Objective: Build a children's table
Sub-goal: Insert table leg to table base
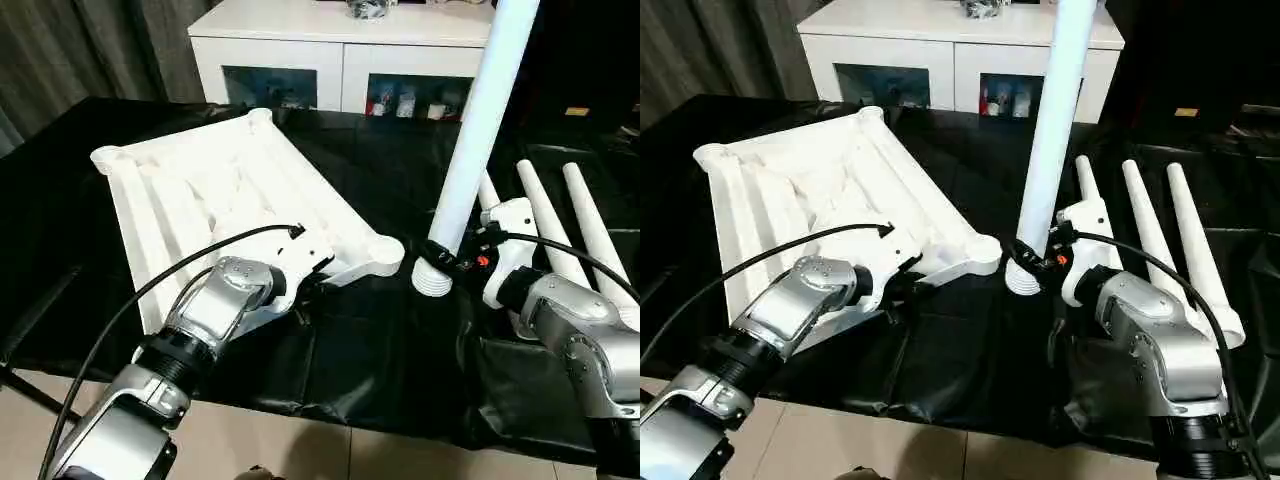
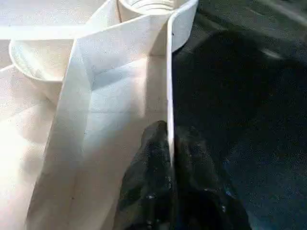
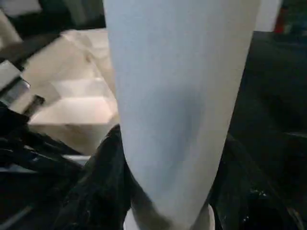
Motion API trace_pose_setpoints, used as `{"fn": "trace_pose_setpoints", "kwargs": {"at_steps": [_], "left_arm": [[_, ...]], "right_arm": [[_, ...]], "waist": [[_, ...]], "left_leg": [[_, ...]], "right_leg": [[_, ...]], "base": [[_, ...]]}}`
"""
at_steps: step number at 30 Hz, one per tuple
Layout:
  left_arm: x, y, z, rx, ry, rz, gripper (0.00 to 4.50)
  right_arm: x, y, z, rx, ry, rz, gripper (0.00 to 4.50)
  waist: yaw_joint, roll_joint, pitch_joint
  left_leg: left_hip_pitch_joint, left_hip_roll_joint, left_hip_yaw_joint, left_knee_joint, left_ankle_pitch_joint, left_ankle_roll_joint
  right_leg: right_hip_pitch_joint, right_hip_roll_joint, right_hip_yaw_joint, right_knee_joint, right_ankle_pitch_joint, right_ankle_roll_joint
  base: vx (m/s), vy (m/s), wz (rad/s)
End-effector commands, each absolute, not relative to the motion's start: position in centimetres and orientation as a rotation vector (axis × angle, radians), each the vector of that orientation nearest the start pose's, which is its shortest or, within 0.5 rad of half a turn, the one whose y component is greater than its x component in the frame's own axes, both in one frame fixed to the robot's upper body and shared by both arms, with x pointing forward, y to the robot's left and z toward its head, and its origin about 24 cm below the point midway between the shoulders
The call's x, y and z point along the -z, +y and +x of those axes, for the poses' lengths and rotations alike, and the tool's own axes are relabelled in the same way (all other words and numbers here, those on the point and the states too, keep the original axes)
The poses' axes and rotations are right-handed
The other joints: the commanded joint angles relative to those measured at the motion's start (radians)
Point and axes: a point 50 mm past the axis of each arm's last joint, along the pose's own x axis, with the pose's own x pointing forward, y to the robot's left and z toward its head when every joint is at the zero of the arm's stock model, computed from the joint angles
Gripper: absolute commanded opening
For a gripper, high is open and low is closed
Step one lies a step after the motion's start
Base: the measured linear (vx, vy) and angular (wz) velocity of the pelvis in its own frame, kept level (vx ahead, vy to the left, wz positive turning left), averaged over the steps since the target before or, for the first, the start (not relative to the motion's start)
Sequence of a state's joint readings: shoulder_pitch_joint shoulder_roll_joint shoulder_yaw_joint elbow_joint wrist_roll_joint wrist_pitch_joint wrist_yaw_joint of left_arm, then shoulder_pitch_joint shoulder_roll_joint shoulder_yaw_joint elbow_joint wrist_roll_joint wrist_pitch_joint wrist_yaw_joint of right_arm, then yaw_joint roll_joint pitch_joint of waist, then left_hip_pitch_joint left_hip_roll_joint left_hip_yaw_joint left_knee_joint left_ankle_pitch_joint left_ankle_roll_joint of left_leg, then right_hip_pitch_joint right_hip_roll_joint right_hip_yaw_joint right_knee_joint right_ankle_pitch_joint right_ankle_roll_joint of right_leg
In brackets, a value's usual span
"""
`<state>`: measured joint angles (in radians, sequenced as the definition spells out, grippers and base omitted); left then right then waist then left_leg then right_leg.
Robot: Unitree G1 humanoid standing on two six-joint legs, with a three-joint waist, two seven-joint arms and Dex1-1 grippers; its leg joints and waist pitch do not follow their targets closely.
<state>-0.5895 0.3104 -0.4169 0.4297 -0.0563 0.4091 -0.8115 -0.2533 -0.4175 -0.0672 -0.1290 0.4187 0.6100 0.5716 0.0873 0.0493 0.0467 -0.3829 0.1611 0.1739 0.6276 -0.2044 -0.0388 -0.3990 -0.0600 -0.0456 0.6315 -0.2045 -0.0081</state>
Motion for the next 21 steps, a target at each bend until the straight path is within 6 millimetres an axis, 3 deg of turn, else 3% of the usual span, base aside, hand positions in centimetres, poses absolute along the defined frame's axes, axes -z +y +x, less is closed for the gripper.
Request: {"fn": "trace_pose_setpoints", "kwargs": {"at_steps": [1, 4, 8, 10, 15, 21], "left_arm": [[-4.2, 8.7, 30.1, 1.216, 0.506, 0.353, 0.03], [-4.3, 8.8, 28.2, 1.316, 0.48, 0.353, 0.0], [-3.7, 9.3, 26.7, 1.325, 0.501, 0.375, 0.0], [-3.5, 9.5, 26.4, 1.319, 0.506, 0.392, 0.0], [-3.6, 9.8, 26.5, 1.279, 0.496, 0.401, 0.0], [-3.9, 10.0, 26.9, 1.258, 0.488, 0.427, 0.0]], "right_arm": [[-11.2, -18.4, 27.9, -0.667, 0.195, 0.08, 1.88], [-11.0, -18.4, 27.3, -0.729, 0.219, 0.13, 1.88], [-10.0, -18.3, 27.0, -0.746, 0.277, 0.113, 1.88], [-9.8, -18.2, 27.0, -0.748, 0.287, 0.117, 1.88], [-9.5, -17.7, 27.1, -0.788, 0.321, 0.137, 1.88], [-8.3, -17.3, 27.1, -0.821, 0.407, 0.135, 1.88]], "waist": [[-0.003, -0.011, -0.065], [0.0, -0.008, -0.066], [0.003, -0.01, -0.059], [-0.004, -0.013, -0.055], [-0.01, -0.021, -0.052], [-0.01, -0.02, -0.052]], "left_leg": [[0.015, 0.067, -0.028, -0.078, -0.107, 0.049], [0.014, 0.072, -0.027, -0.08, -0.083, 0.066], [0.017, 0.07, -0.023, -0.085, -0.137, 0.044], [0.019, 0.069, -0.024, -0.09, -0.176, 0.027], [0.018, 0.064, -0.023, -0.091, -0.188, 0.02], [0.021, 0.065, -0.024, -0.093, -0.186, 0.015]], "right_leg": [[0.053, -0.089, 0.05, -0.076, -0.081, -0.226], [0.05, -0.088, 0.05, -0.07, -0.037, -0.234], [0.047, -0.089, 0.049, -0.08, -0.141, -0.224], [0.045, -0.089, 0.05, -0.088, -0.226, -0.199], [0.041, -0.088, 0.052, -0.099, -0.313, -0.159], [0.039, -0.087, 0.053, -0.098, -0.305, -0.158]], "base": [[0.0, 0.0, 0.0], [0.0, 0.0, 0.0], [0.0, 0.0, 0.0], [0.0, 0.0, 0.0], [0.0, 0.0, 0.0], [0.0, 0.0, 0.0]]}}
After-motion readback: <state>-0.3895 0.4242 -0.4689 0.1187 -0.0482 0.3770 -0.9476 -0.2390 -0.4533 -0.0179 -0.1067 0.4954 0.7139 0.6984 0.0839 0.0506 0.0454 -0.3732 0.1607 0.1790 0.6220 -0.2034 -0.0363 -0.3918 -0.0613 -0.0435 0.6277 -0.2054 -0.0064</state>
